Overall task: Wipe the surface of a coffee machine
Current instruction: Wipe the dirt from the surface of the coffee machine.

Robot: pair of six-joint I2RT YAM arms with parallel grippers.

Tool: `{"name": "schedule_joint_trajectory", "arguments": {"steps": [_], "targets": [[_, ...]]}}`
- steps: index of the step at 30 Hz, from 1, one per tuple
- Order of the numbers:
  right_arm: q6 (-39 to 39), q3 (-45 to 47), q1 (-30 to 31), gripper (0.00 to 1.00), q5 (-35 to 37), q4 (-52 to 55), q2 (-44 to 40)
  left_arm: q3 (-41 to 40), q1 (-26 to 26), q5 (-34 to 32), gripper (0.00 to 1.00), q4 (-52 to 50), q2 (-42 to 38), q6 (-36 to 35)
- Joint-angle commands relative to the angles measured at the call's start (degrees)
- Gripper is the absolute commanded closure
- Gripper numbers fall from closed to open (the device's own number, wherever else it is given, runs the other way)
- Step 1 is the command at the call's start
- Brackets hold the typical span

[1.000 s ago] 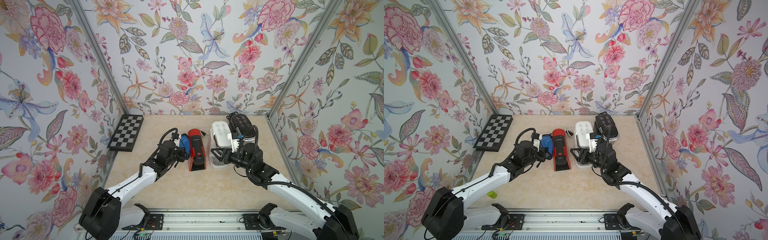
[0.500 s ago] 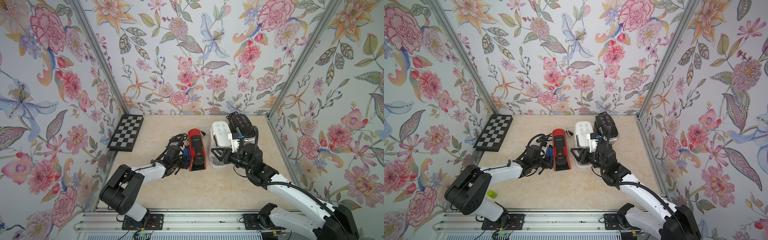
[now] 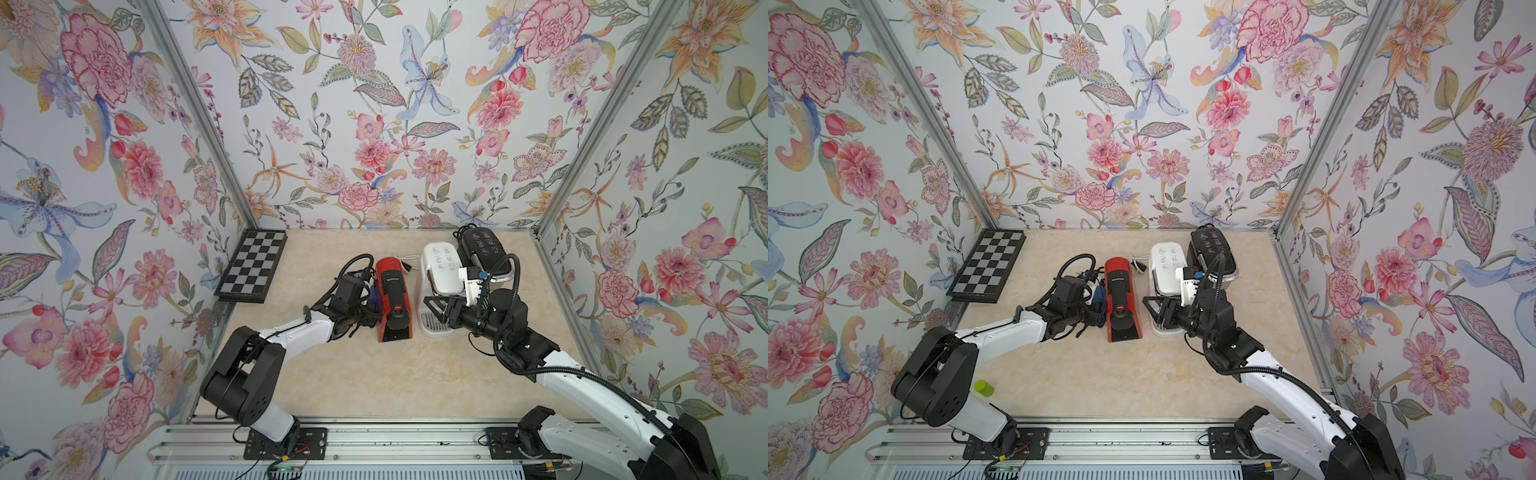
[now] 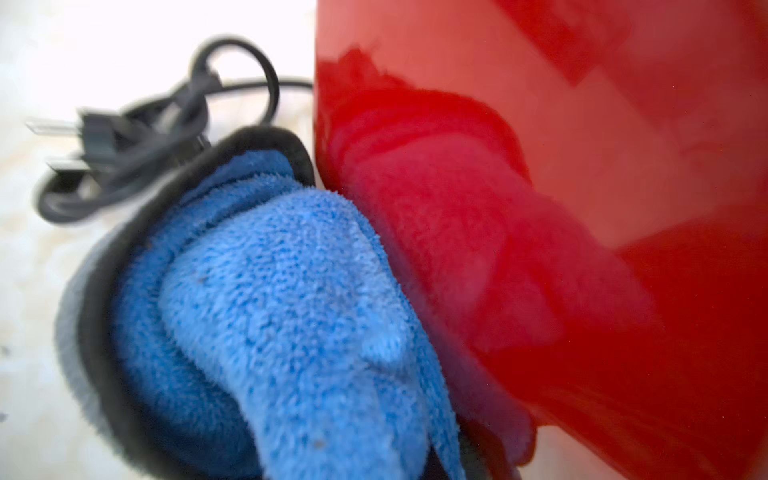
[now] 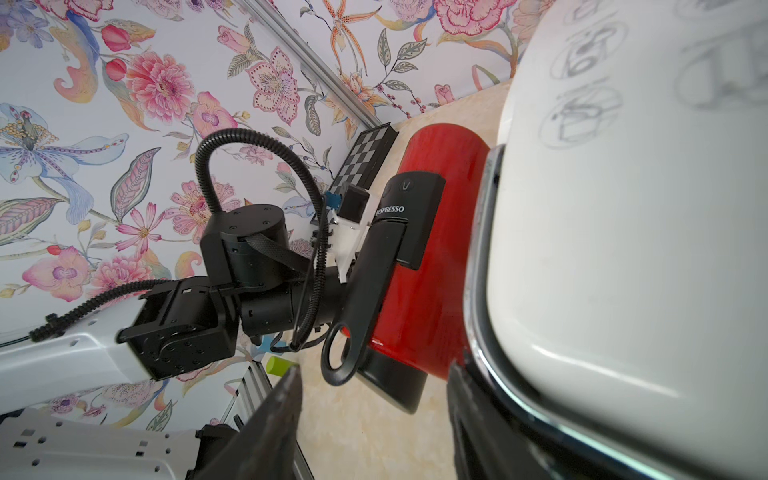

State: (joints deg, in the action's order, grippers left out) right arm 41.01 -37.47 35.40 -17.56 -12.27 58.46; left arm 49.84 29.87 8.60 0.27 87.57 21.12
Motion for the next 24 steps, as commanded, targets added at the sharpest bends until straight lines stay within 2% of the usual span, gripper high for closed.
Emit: {"name": "schedule_joint_trajectory", "arguments": {"steps": [1,5,12,24], "targets": [[0.8,1.3,0.1,0.43,1.2,-0.3,0.6,6.3,0.7,2.9,1.0,2.5,-4.4,-3.6],[1.4,2.4,0.1,0.43,1.1,-1.4,1.1,9.5,0.7,1.2,1.0,1.6,-4.6,-5.1],[1.4,2.3,0.4,0.43,0.8,-1.4,1.4,11.9,0.1,1.4,1.0,1.2,1.2,-6.4],[2.1,3.1,0.6,0.43,0.7,-3.0,2.7,1.9,-0.8,4.0,1.0,6.3,5.2,-3.0]]}}
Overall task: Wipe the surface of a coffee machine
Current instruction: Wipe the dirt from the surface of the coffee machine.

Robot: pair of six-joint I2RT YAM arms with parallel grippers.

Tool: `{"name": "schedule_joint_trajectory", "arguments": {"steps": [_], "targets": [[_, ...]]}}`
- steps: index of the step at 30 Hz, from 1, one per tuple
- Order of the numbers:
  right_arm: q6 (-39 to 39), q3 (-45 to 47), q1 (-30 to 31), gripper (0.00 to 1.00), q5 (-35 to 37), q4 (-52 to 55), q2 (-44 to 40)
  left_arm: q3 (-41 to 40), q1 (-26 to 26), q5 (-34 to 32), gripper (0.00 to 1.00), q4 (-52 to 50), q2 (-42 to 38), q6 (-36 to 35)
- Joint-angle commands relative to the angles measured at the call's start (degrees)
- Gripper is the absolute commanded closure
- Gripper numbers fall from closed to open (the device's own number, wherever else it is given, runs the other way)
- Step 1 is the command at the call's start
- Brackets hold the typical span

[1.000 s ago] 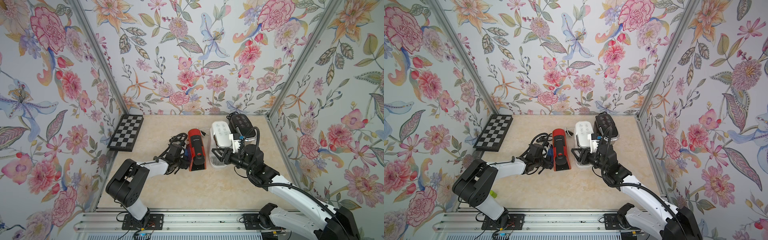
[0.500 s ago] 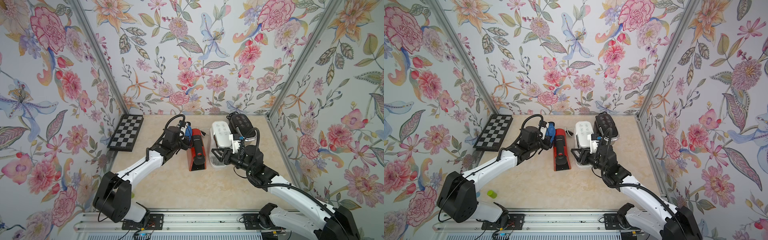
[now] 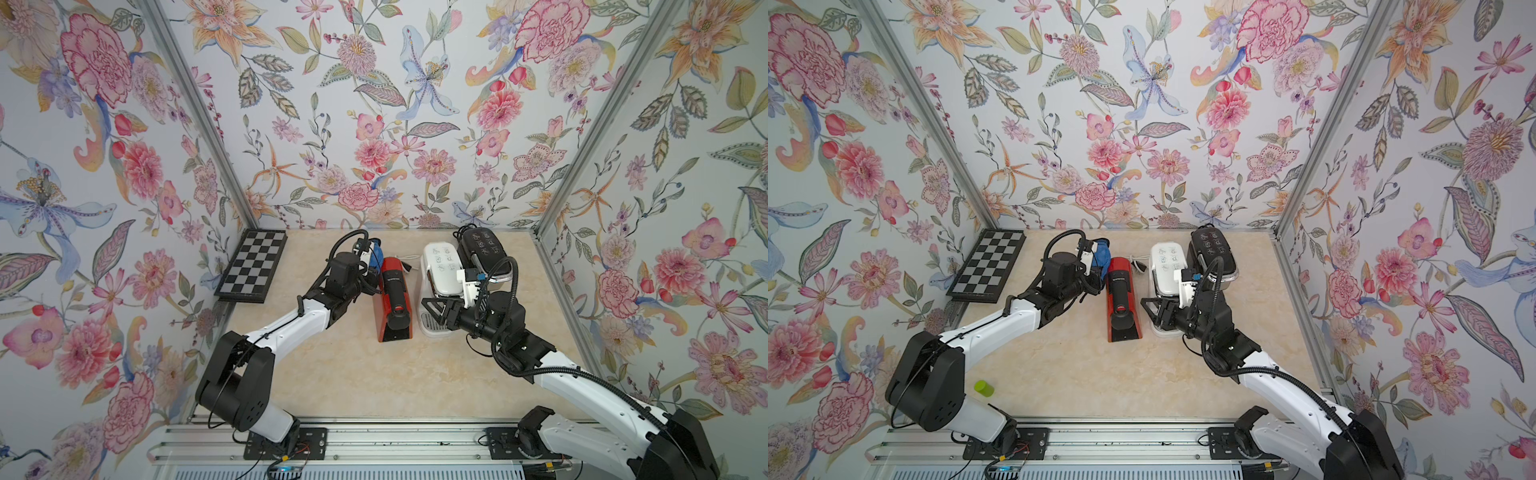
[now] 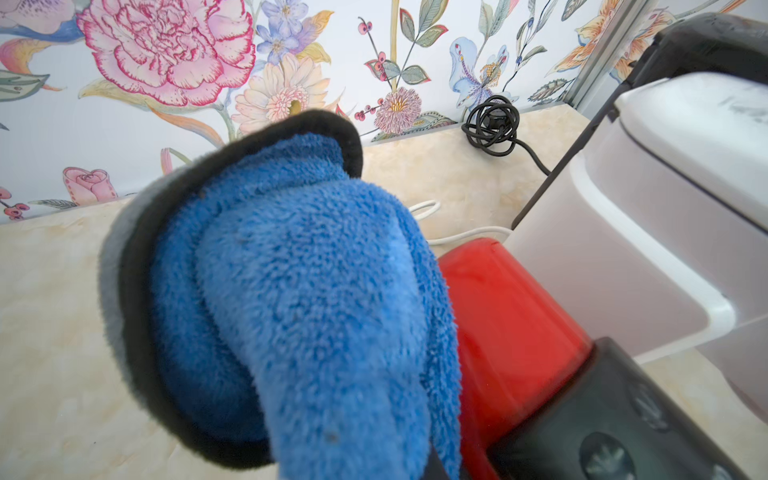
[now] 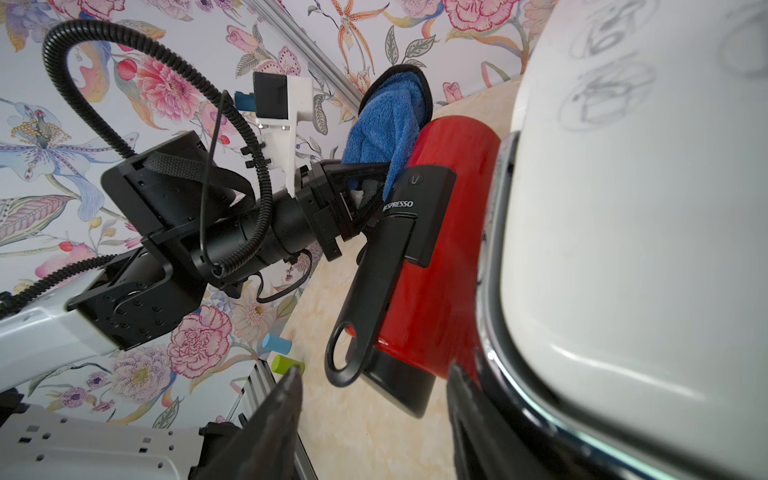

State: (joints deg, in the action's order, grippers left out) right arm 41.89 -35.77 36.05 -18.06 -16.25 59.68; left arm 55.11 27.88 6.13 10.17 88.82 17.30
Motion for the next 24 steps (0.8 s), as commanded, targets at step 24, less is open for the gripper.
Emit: {"name": "schedule_joint_trajectory", "arguments": {"steps": [24], "targets": [[1.8,2.9,2.4,0.43,6.3,2.1,4.1,-23.9,5.1,13.9,1.0,5.0,-9.6,10.8]]}}
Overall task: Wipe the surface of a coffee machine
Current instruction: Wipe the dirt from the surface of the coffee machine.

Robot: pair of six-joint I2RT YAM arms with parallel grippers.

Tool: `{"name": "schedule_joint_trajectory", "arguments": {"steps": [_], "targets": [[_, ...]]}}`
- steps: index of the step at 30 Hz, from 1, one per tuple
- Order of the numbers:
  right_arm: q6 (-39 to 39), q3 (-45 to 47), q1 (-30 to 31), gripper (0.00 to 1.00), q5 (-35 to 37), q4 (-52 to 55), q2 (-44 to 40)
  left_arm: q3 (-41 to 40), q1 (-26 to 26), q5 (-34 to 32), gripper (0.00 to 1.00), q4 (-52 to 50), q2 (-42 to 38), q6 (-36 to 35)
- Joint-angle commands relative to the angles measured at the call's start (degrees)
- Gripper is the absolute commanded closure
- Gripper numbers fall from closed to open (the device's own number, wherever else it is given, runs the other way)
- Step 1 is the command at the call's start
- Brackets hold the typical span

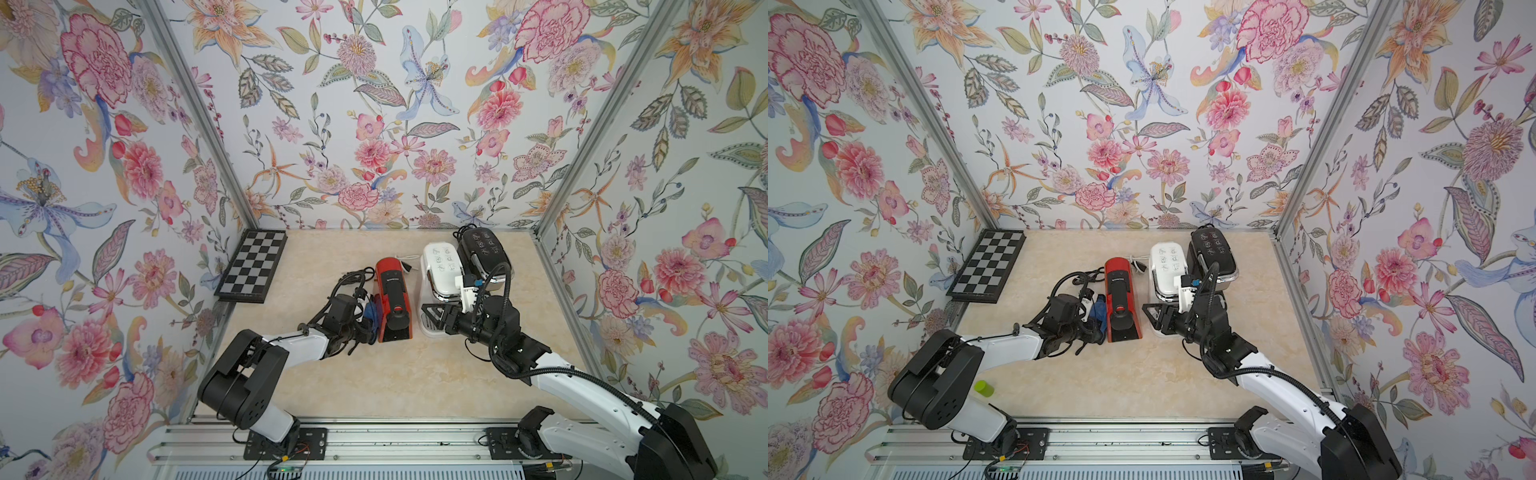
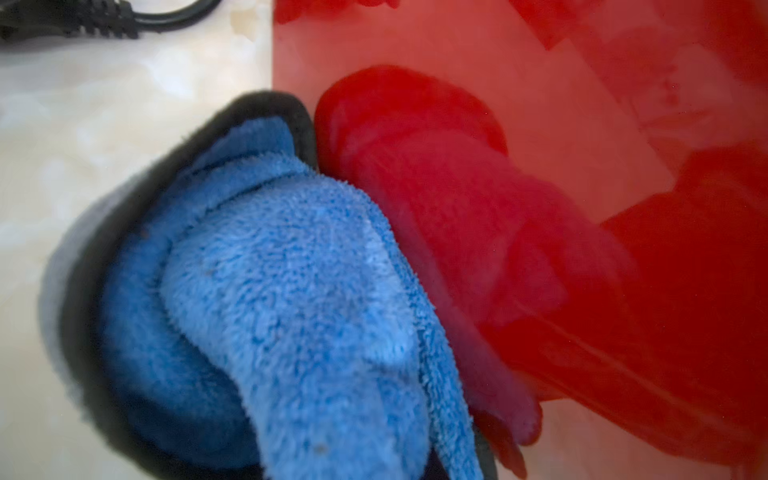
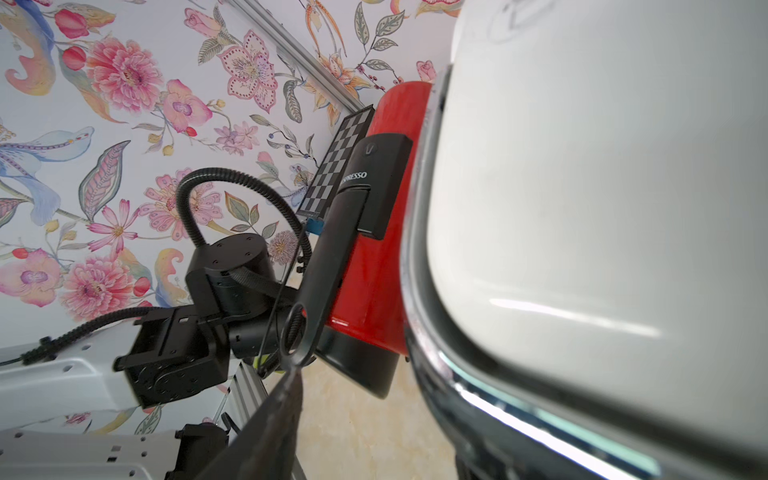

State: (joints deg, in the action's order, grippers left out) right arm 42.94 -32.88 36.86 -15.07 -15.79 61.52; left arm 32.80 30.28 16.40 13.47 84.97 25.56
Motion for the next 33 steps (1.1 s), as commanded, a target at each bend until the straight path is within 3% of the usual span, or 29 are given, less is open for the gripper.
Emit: {"name": "schedule_joint_trajectory", "arguments": {"steps": [1,6,16,23,33], "targets": [[0.3,-0.6,2.3,0.43,3.8,1.9,3.0,-1.9,3.7,3.7,1.0,0.9,-7.3,2.8],[-2.4,-5.2,5.9,0.43,5.0,2.2,8.7,-1.2,7.8,2.2,1.0,-5.4,-13.2,3.8],[-1.5,-6.3,6.8,0.43,4.2,-0.7,13.9,3.6,8.6,-1.5,1.0,-11.0,-23.3,6.1],[-1.0,-5.9,7.0,0.43,4.0,-1.7,15.0,9.4,8.5,3.2,1.0,-11.7,-19.9,4.9],[-0.8,-6.0,7.3,0.43,3.5,-1.9,16.1,16.3,8.5,0.2,1.0,-15.4,-22.4,2.6]]}}
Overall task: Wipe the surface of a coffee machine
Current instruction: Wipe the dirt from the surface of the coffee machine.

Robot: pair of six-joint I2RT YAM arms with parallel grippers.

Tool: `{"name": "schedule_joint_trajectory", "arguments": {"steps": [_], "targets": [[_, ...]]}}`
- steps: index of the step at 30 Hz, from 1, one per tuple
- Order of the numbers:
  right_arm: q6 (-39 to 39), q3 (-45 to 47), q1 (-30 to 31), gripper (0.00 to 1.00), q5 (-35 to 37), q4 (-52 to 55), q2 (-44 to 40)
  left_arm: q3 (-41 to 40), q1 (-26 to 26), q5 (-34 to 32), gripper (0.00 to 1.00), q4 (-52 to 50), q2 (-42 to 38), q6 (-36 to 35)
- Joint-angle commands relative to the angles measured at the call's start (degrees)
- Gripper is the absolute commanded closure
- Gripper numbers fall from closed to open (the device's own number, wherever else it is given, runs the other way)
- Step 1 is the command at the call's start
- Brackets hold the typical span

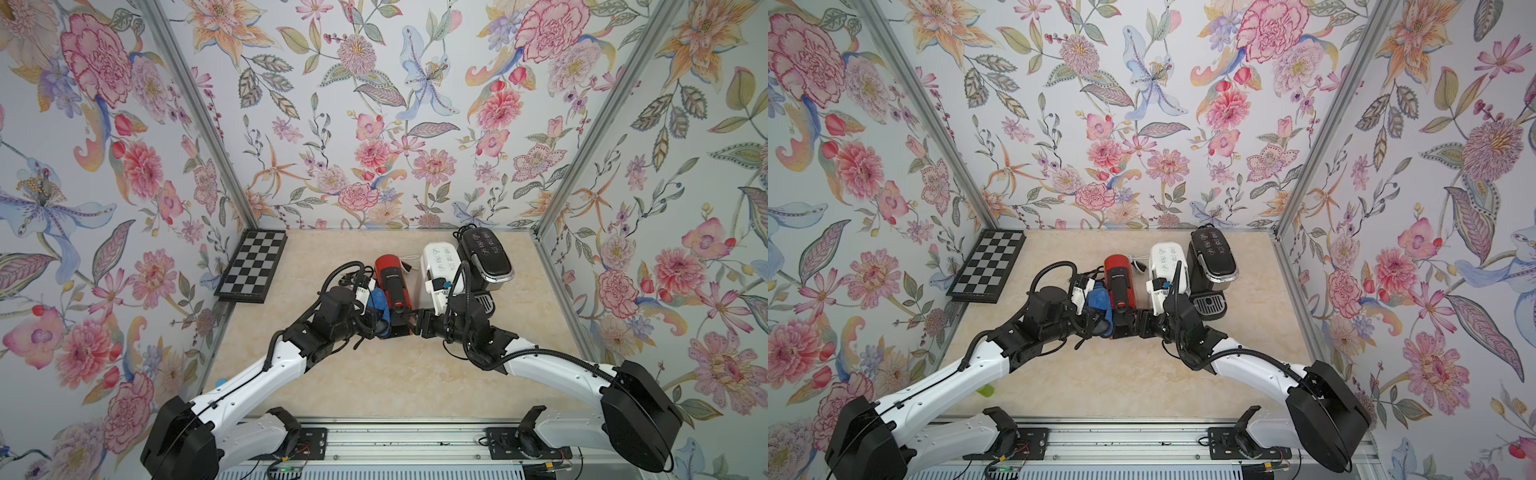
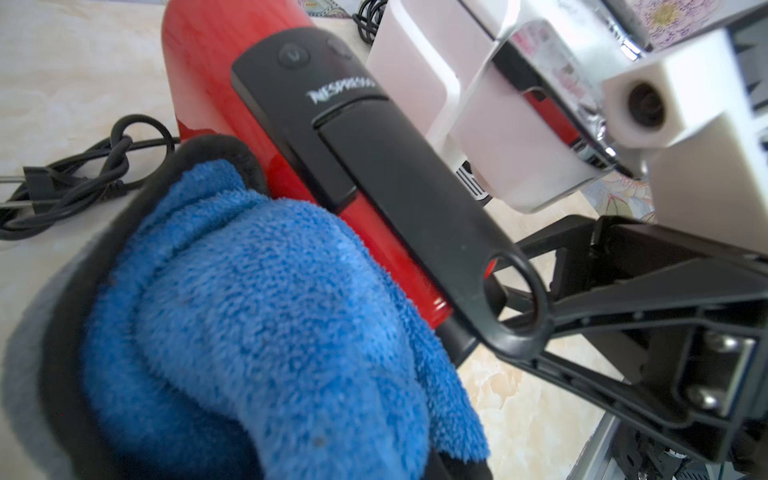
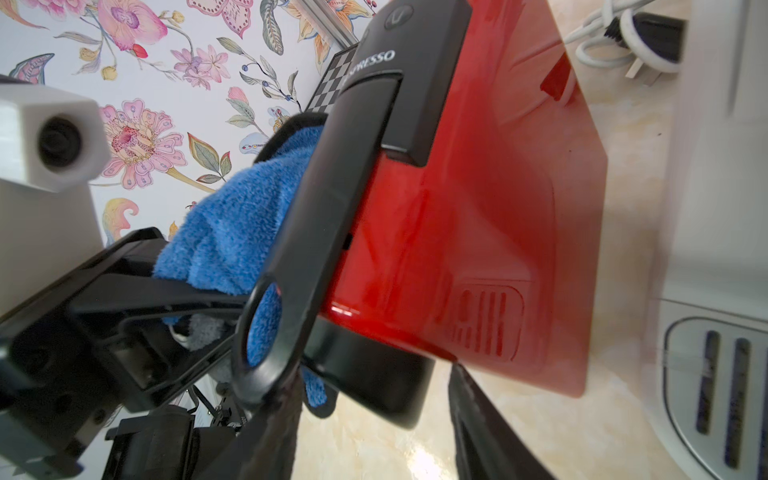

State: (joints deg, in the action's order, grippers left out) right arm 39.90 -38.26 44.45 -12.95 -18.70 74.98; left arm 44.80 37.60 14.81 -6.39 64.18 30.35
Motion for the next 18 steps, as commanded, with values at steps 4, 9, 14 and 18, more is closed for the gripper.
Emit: {"name": "schedule_joint_trajectory", "arguments": {"steps": [4,9,14,18], "targets": [[2.5,-0.5,-0.1,0.43,1.2,0.3,3.4,5.4,1.2,2.0,1.0,3.3,-1.3,-2.7],[2.5,0.1,-0.1,0.43,2.1,0.3,2.7,5.6,1.2,2.6,1.0,4.1,-0.3,-2.5],[2.5,1.2,-0.8,0.43,2.8,1.2,1.0,3.9,1.2,3.6,1.0,5.1,1.4,-2.4],[2.4,1.5,-0.9,0.43,3.0,1.5,-0.1,2.6,1.2,0.5,1.0,3.0,2.6,-2.7]]}}
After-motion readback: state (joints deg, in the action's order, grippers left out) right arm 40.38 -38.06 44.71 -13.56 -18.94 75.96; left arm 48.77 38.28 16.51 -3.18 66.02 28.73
